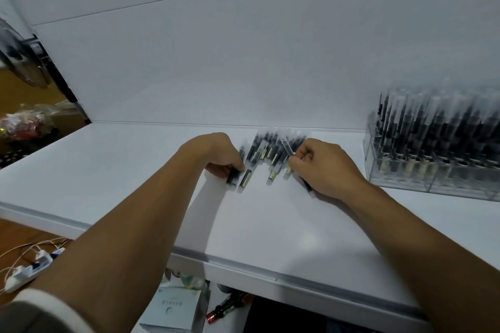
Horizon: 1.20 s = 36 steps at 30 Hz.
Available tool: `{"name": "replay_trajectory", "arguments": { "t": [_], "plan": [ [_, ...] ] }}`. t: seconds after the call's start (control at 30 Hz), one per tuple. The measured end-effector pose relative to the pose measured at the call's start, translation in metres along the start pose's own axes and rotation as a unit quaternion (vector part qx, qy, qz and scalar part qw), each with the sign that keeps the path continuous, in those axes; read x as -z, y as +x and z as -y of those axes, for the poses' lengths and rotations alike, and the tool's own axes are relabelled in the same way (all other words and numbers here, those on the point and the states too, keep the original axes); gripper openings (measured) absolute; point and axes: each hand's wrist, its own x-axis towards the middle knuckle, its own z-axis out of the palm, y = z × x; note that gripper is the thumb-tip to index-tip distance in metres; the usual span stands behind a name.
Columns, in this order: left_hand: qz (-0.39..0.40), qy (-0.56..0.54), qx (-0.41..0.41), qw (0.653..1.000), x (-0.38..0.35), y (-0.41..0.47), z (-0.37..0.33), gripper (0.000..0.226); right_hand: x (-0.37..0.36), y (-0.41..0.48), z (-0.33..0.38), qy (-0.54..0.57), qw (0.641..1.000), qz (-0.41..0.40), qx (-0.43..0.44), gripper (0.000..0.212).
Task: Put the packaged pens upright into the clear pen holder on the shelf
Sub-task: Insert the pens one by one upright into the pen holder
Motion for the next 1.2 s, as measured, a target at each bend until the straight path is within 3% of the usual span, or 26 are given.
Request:
{"name": "replay_trajectory", "arguments": {
  "t": [0.23,0.37,0.5,0.63,0.93,1.03,1.2],
  "plan": [
    [-0.071,-0.027,-0.015,0.997,0.003,-0.008,0.014,0.016,0.003,-0.001,0.002,0.043,0.999,-0.013,0.032,0.012],
    [-0.112,-0.165,-0.098,0.975,0.01,-0.028,0.014,0.015,0.01,-0.01,0.007,0.139,0.99,-0.026,0.022,0.015],
    [-0.114,-0.256,-0.186,0.942,-0.005,-0.06,-0.01,0.016,0.035,-0.019,0.01,0.121,0.991,-0.037,0.032,0.012],
    [-0.062,-0.305,-0.266,0.912,-0.046,-0.083,-0.045,0.026,0.071,-0.043,-0.008,0.142,0.986,-0.08,0.033,0.011],
    [0.072,-0.436,-0.346,0.828,-0.172,-0.125,-0.153,0.001,0.167,-0.13,-0.098,0.163,0.956,-0.243,0.009,0.011],
    [0.116,-0.474,-0.347,0.801,-0.202,-0.134,-0.184,0.007,0.204,-0.144,-0.124,0.165,0.935,-0.314,-0.01,0.009],
    [0.163,-0.458,-0.369,0.793,-0.219,-0.13,-0.204,0.021,0.25,-0.144,-0.155,0.132,0.896,-0.424,-0.027,0.011]
  ]
}}
